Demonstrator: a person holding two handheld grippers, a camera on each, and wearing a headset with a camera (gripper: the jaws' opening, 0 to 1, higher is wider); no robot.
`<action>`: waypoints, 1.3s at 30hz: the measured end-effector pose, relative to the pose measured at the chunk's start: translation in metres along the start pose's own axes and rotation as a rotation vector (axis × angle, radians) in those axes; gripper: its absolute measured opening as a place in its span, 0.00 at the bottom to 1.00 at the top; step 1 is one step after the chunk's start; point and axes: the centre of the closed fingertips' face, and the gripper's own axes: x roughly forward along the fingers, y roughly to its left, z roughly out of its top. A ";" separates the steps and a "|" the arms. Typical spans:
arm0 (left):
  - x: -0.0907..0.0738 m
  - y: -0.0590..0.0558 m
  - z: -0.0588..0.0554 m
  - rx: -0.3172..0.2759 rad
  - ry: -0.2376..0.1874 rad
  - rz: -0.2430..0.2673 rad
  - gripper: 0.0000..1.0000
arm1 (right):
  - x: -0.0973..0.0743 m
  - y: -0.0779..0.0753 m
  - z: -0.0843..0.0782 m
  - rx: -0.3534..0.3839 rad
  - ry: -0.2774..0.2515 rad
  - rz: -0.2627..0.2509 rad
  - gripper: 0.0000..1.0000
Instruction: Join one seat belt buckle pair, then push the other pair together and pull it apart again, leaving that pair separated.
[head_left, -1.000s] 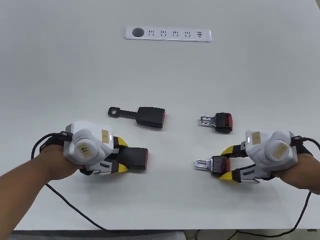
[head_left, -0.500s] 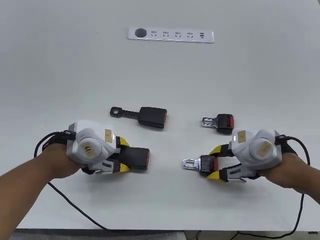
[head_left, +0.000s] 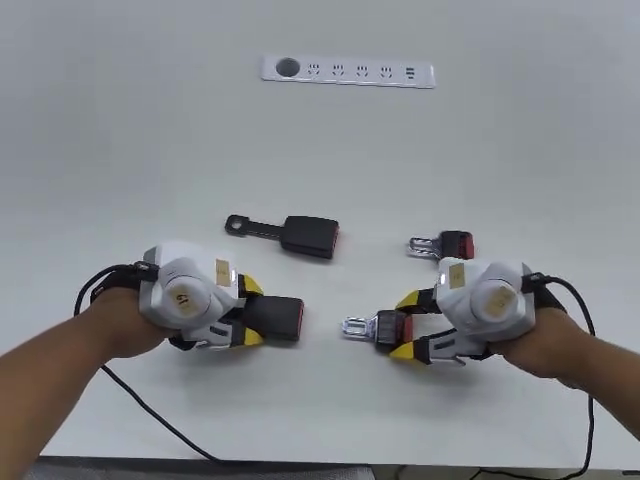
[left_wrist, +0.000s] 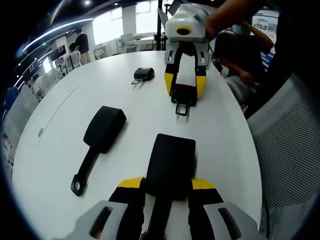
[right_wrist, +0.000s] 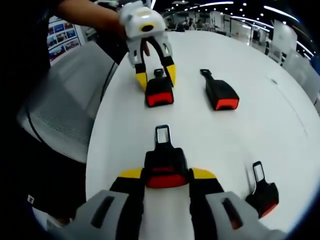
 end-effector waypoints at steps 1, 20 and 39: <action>0.000 0.000 0.000 0.000 0.001 0.000 0.34 | 0.002 0.000 0.002 0.000 0.002 -0.001 0.35; 0.000 0.000 0.000 0.000 0.013 0.001 0.34 | 0.026 0.002 0.033 0.006 -0.031 0.012 0.35; 0.001 -0.001 0.001 0.013 0.045 0.004 0.33 | 0.037 0.003 0.049 -0.026 -0.009 0.014 0.34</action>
